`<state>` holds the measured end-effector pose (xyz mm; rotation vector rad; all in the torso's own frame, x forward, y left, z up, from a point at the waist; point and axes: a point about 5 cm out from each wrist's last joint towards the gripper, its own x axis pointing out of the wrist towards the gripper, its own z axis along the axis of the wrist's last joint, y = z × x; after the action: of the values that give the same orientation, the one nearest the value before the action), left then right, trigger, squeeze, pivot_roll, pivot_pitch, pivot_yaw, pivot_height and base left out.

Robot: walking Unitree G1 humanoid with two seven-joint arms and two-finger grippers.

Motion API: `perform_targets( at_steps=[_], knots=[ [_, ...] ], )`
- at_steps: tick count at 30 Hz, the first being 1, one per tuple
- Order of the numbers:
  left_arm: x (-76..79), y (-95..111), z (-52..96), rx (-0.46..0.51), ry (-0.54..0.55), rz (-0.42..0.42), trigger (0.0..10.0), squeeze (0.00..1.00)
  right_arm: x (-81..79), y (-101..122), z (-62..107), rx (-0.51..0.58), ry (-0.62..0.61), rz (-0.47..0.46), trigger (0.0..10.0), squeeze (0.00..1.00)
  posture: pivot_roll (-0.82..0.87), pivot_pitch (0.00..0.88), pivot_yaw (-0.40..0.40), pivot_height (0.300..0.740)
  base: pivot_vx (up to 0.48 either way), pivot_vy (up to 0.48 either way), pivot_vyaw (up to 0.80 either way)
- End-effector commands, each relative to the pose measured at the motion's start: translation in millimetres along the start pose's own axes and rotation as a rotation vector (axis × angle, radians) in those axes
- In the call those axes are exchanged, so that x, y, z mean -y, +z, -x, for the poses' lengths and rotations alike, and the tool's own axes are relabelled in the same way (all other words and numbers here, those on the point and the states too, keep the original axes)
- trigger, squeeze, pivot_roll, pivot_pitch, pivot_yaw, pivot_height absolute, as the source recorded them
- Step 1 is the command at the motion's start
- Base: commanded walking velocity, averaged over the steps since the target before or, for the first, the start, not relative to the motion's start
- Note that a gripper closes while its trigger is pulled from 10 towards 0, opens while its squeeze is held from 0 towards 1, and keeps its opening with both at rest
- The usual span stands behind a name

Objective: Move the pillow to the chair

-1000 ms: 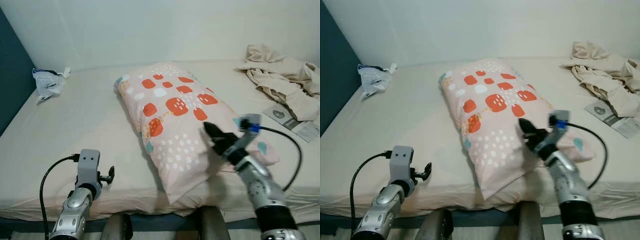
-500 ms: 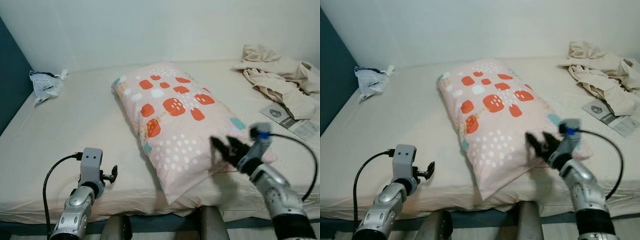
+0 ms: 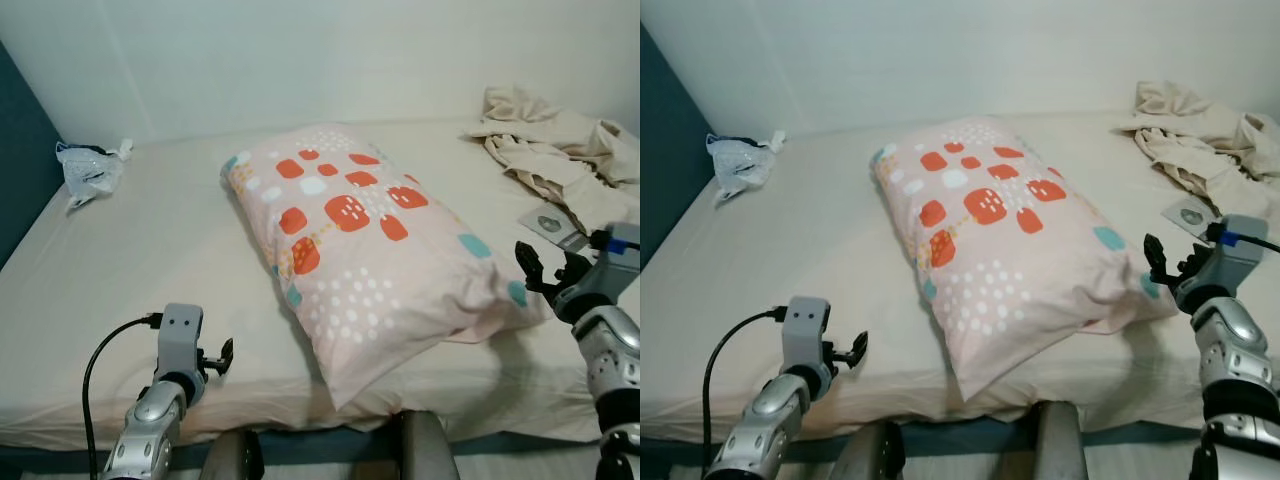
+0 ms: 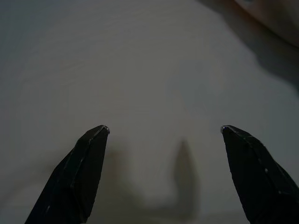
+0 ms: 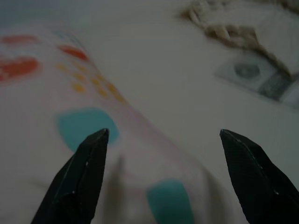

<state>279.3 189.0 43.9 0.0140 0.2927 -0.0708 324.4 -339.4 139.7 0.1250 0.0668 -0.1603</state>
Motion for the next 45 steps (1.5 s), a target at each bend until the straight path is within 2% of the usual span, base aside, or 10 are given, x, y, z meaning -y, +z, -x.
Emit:
perform_targets(
  at_steps=[1, 7, 8, 16, 21, 23, 24, 25, 37, 45],
  knots=[
    [-10.9, -3.9, 5.8, -0.028, 0.013, -0.018, 10.0, 0.0, 0.8, -7.9, -0.6, -0.041, -0.021, 0.017, 10.0, 0.93, 0.09, 0.19, 0.089, 0.581, 0.0, 0.0, 0.0],
    [-21.2, -0.1, 12.9, -0.017, 0.043, -0.024, 10.0, 0.0, -8.1, -19.6, -6.2, -0.119, -0.032, 0.016, 10.0, 0.77, 0.13, 0.231, 0.085, 0.581, 0.0, 0.0, 0.0],
    [-22.0, 1.8, 14.7, -0.009, 0.049, -0.023, 10.0, 0.0, -16.8, -25.5, -8.7, -0.147, -0.011, -0.009, 10.0, 0.0, 0.14, 0.235, 0.08, 0.581, 0.0, 0.0, 0.0],
    [-24.7, 6.7, 19.7, 0.006, 0.072, -0.018, 10.0, 0.0, -74.2, -41.3, -21.1, -0.232, 0.218, -0.009, 10.0, 0.0, 0.16, 0.231, 0.057, 0.581, 0.0, 0.0, 0.0],
    [-23.6, 6.5, 21.2, 0.003, 0.075, -0.019, 10.0, 0.0, -85.0, -46.9, -21.1, -0.265, 0.271, 0.043, 10.0, 0.0, 0.16, 0.231, 0.053, 0.581, 0.0, 0.0, 0.0],
    [-22.7, 6.7, 21.6, 0.003, 0.076, -0.018, 10.0, 0.0, -83.2, -47.9, -20.6, -0.273, 0.26, 0.05, 8.1, 0.0, 0.16, 0.232, 0.053, 0.581, 0.0, 0.0, 0.0],
    [-22.5, 6.9, 22.0, 0.002, 0.078, -0.017, 10.0, 0.0, -80.7, -48.4, -20.1, -0.276, 0.25, 0.053, 0.9, 0.0, 0.16, 0.232, 0.052, 0.581, 0.0, 0.0, 0.0],
    [-22.3, 7.0, 22.4, 0.001, 0.078, -0.017, 10.0, 0.0, -78.2, -48.5, -19.6, -0.277, 0.238, 0.053, 0.0, 0.0, 0.16, 0.235, 0.054, 0.581, 0.0, 0.0, 0.0],
    [-26.0, 10.8, 19.9, 0.001, 0.079, -0.024, 10.0, 0.0, -63.0, -46.3, -17.6, -0.257, 0.157, 0.028, 0.0, 0.0, 0.15, 0.234, 0.069, 0.581, 0.0, 0.0, 0.0],
    [-61.6, 48.5, 14.3, 0.111, 0.162, -0.059, 10.0, 0.0, -99.5, -75.7, -14.4, -0.319, 0.126, -0.041, 0.0, 0.0, 0.11, 0.22, 0.06, 0.581, 0.0, 0.0, 0.0]
  ],
)
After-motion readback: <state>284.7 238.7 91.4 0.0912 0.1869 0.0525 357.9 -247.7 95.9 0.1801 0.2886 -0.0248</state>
